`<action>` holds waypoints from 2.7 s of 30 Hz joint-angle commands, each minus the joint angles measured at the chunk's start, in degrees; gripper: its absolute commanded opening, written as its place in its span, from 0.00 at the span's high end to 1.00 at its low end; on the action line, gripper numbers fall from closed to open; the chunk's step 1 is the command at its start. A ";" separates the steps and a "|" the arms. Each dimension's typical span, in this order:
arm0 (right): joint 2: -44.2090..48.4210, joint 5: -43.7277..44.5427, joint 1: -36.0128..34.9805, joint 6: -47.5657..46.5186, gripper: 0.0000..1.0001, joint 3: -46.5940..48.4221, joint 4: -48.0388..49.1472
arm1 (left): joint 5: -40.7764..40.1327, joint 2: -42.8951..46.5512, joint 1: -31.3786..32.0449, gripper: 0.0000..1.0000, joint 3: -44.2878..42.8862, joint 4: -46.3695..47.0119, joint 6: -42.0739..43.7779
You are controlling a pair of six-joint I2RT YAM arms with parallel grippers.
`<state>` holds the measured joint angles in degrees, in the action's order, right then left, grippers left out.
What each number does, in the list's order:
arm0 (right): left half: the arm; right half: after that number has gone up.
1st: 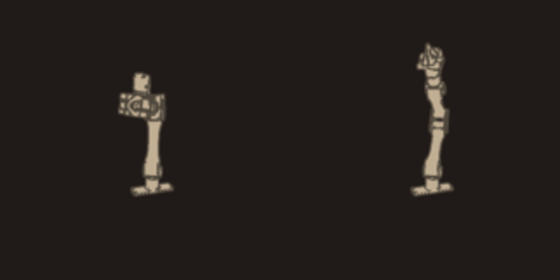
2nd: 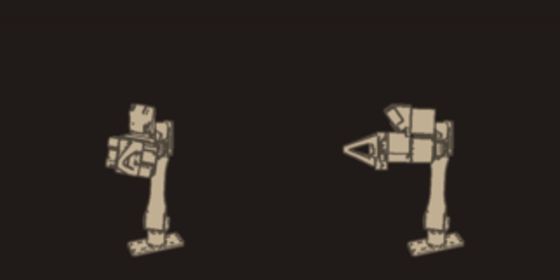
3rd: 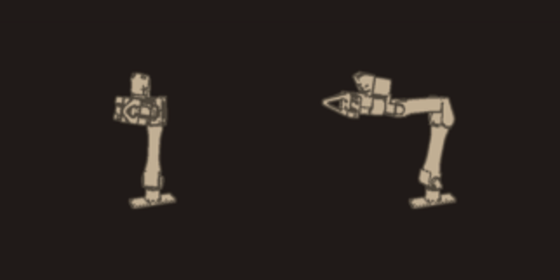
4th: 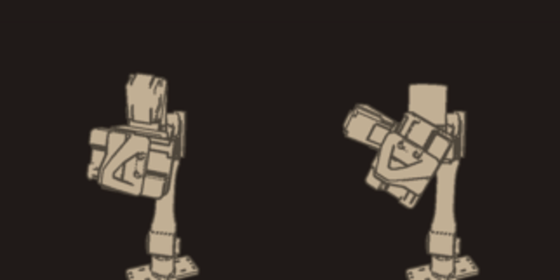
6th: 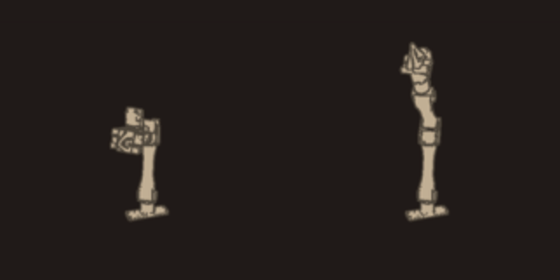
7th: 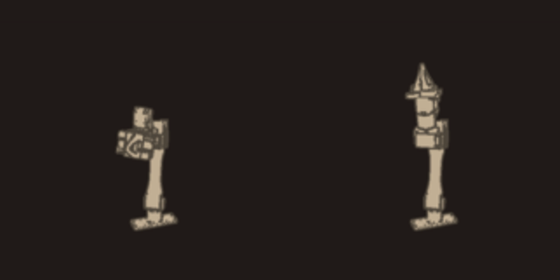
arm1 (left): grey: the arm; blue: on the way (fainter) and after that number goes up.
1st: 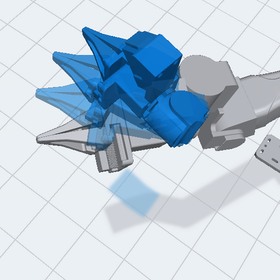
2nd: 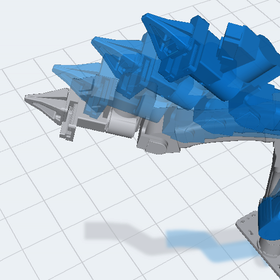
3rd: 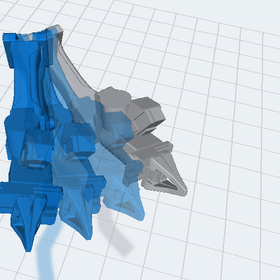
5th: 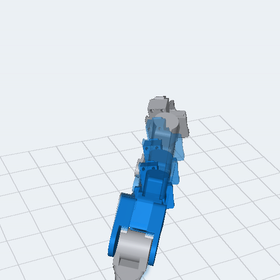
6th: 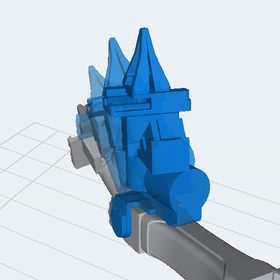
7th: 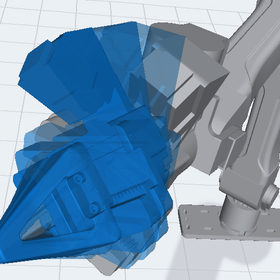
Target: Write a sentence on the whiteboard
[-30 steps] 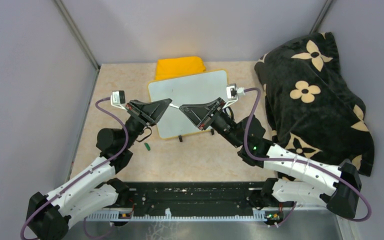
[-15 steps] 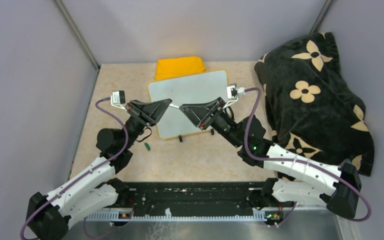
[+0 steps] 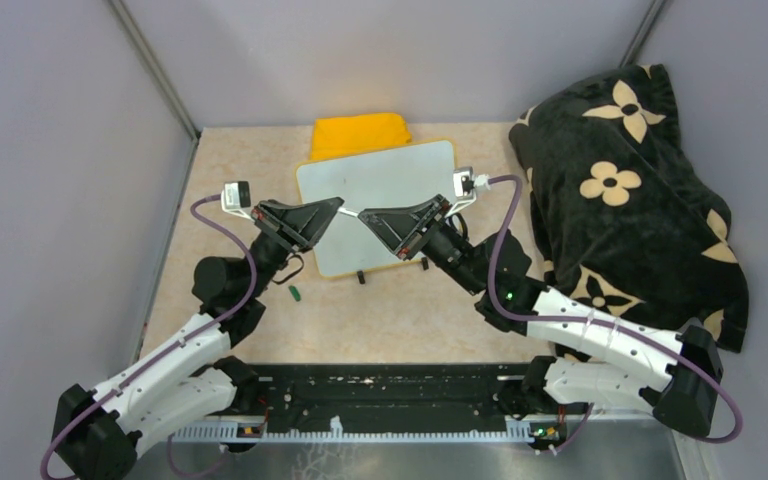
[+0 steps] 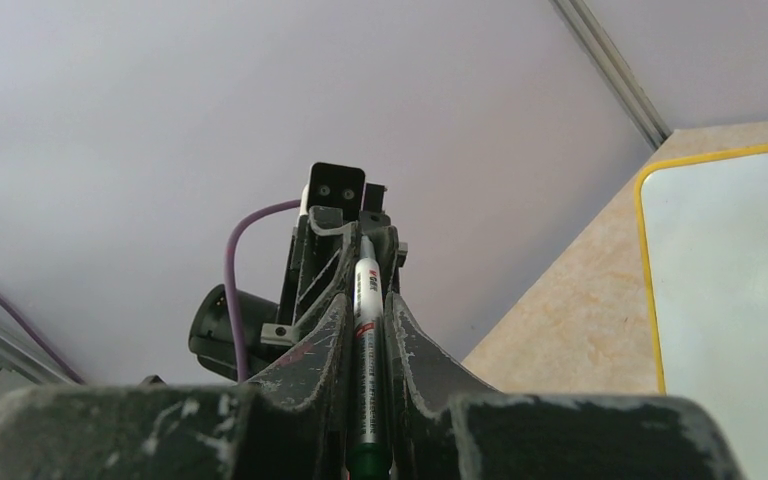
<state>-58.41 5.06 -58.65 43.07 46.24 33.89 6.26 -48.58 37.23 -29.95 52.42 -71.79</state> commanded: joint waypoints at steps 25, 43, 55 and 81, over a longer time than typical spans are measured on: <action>13.32 32.75 -0.42 -20.75 1.00 -1.78 -44.43 | 5.40 3.61 0.16 0.05 -8.09 -60.11 50.78; 25.35 30.53 -0.41 -25.13 1.00 -11.35 -38.99 | -11.77 -18.35 7.75 0.22 -2.75 -53.75 43.86; 25.81 29.41 -0.44 -25.47 1.00 -10.92 -38.20 | -19.33 -31.84 9.44 0.49 -6.87 -49.78 41.77; 27.30 29.13 -0.46 -25.28 1.00 -10.87 -40.28 | -23.43 -39.73 12.47 0.78 -10.33 -48.70 41.74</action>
<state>-31.77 34.39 -58.74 18.09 34.50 -7.16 -18.15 -88.68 48.14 -40.05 1.65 -30.65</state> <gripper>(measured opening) 0.120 0.274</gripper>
